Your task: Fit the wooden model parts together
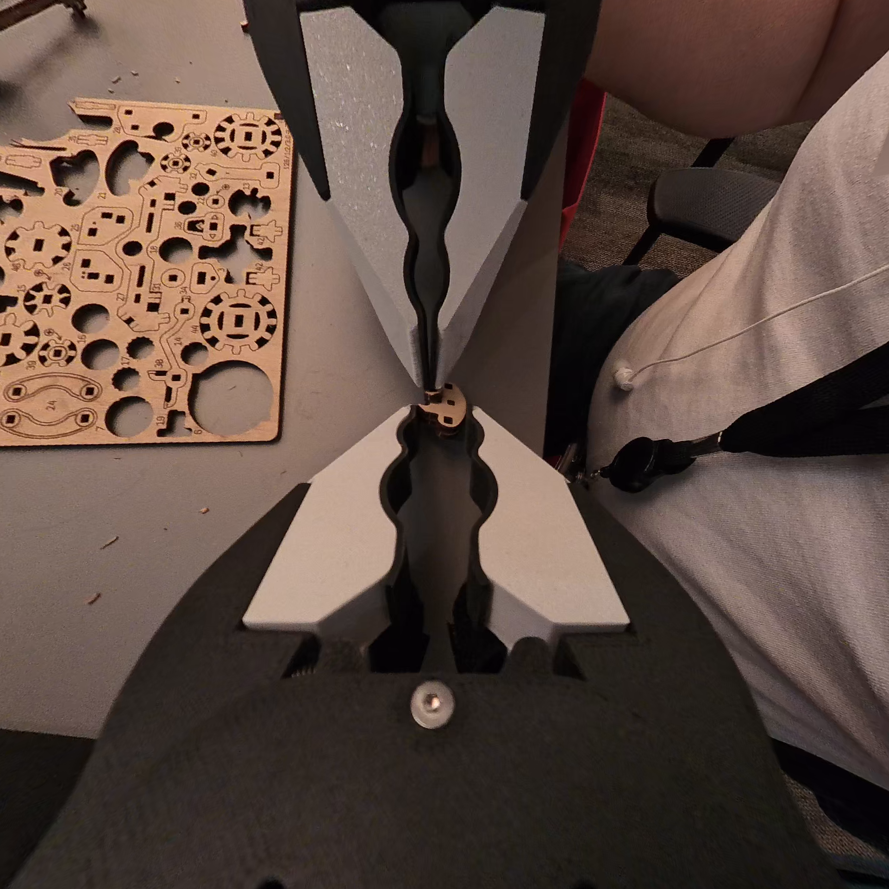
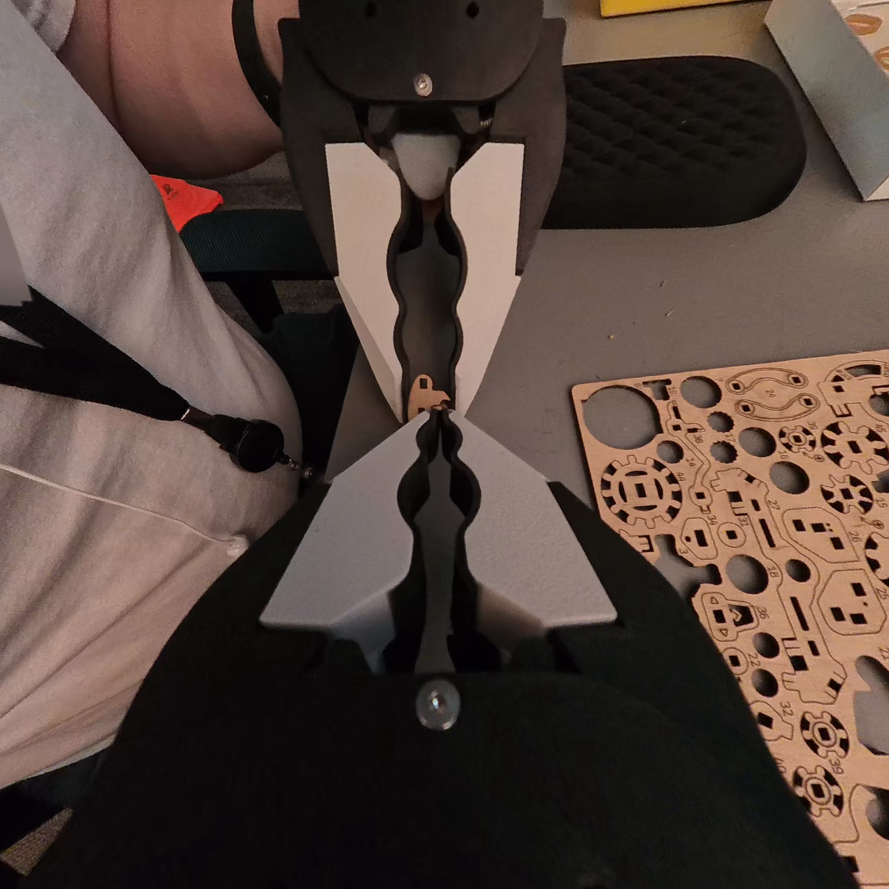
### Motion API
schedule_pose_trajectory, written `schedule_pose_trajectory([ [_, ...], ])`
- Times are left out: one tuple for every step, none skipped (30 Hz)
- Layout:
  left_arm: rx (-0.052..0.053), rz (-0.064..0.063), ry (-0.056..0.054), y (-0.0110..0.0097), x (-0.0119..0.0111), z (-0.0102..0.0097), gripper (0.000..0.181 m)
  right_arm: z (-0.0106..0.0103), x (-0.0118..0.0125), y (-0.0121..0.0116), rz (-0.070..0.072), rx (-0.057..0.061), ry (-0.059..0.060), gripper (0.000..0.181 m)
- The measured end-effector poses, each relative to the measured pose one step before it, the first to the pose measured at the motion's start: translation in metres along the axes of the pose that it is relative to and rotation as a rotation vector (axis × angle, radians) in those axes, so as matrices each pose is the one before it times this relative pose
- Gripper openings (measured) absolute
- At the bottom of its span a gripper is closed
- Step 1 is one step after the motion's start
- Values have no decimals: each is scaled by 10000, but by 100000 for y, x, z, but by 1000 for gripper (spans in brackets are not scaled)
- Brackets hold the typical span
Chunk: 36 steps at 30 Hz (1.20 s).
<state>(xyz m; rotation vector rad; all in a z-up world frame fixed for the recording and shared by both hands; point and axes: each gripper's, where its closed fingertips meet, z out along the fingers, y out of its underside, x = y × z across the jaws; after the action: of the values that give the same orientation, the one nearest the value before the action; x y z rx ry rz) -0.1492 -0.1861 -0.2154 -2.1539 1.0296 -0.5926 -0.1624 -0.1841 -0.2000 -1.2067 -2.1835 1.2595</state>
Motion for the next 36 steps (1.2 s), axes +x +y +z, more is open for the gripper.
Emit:
schedule_pose_trajectory([
  [-2, -4, 10, -1, -5, -1, 18, -8, -5, 0, -47, -23, 24, 0],
  [3, -15, 8, -9, 0, 3, 18, -19, -4, -7, -36, -23, 24, 0],
  [4, -19, -1, -10, -23, 1, 18, -95, -16, -4, -29, -23, 20, 0],
  [0, -9, -2, 7, 2, 7, 18, -190, 103, -61, -22, 12, 92, 0],
  [-3, -3, -6, -9, 0, -2, 18, -251, 174, -126, -9, 54, 118, 0],
  [-7, -12, -3, 5, -3, -1, 18, -189, 71, -186, 31, 97, 48, 0],
  [-13, -25, 2, -13, -5, 5, 18, -67, -29, -171, 57, 93, -29, 0],
  [-11, -23, -2, -8, -12, 13, 18, 97, -43, -18, 44, 1, -30, 0],
  [-7, -15, -3, -16, -25, 3, 18, 253, -70, 111, -10, -80, -21, 0],
  [-10, -9, -4, -5, -32, 8, 18, 329, -128, 178, -49, -135, -32, 0],
  [-29, 1, 0, 36, -23, -19, 18, 153, -46, 82, -39, -96, 10, 0],
  [7, -11, -18, 3, -40, -27, 18, -109, 58, -126, -17, 10, 59, 0],
  [12, -23, 0, -5, -5, 7, 18, -151, 94, 22, -50, -78, 82, 0],
  [10, 1, -9, -5, 3, 0, 18, -211, 99, -47, -52, -11, 93, 0],
  [6, 3, -10, 2, 0, -3, 18, -221, 115, -84, -3, 6, 81, 0],
  [2, -3, -3, -3, -3, 1, 18, -177, 48, -75, 9, 2, 36, 0],
  [1, -5, 2, -1, 7, 1, 18, -73, 22, -33, -9, -28, 25, 0],
  [0, -6, 5, 0, -2, -3, 18, 105, -33, -53, -27, 8, -2, 0],
  [-1, -3, 2, -9, -11, 7, 18, 339, -109, 45, -3, -24, -52, 0],
  [-8, 14, -11, 2, -27, 4, 18, 480, -96, 265, -5, -134, -43, 0],
  [-27, 23, -23, 42, -42, -53, 18, 70, -20, -114, 8, 85, -5, 0],
  [3, -36, -17, 2, -46, -12, 18, -198, 66, 37, 12, -66, 26, 0],
  [22, -35, 9, -23, -5, 14, 18, -287, 197, 93, -40, -139, 132, 0],
  [10, 11, -7, 3, -2, 6, 18, -379, 190, -153, -87, 0, 172, 0],
  [3, 15, -10, -6, -1, -6, 18, -379, 109, -279, -68, 58, 113, 0],
  [5, -3, 0, -12, -6, 8, 18, -300, 16, -174, -22, -17, 34, 0],
  [8, -13, 13, -13, -4, 17, 18, -199, 49, -19, -15, -109, 46, 0],
  [3, -14, 21, -9, -10, -2, 18, -105, 91, 80, -48, -147, 59, 0],
  [1, -11, 21, 3, 3, -11, 18, -46, -4, 136, -63, -164, -1, 0],
  [3, -10, 13, -14, -4, 7, 18, 16, 41, 113, -33, -136, -7, 0],
  [2, -4, 2, -3, -8, -1, 18, 146, 6, 44, 6, -58, -44, 0],
  [4, 4, -10, -10, -11, 9, 18, 318, -165, -117, 40, 72, -148, 0],
  [8, 5, -16, -13, -15, 25, 18, 563, -200, 21, 87, 7, -162, 0],
  [1, 9, -19, -18, -19, 6, 18, 701, -331, 425, 55, -232, -215, 0],
  [-17, 11, -31, 39, -43, -56, 18, 135, 27, 29, 8, -16, 19, 0],
  [14, -37, -30, 24, -69, -17, 18, -304, 147, -93, 8, 27, 90, 0],
])
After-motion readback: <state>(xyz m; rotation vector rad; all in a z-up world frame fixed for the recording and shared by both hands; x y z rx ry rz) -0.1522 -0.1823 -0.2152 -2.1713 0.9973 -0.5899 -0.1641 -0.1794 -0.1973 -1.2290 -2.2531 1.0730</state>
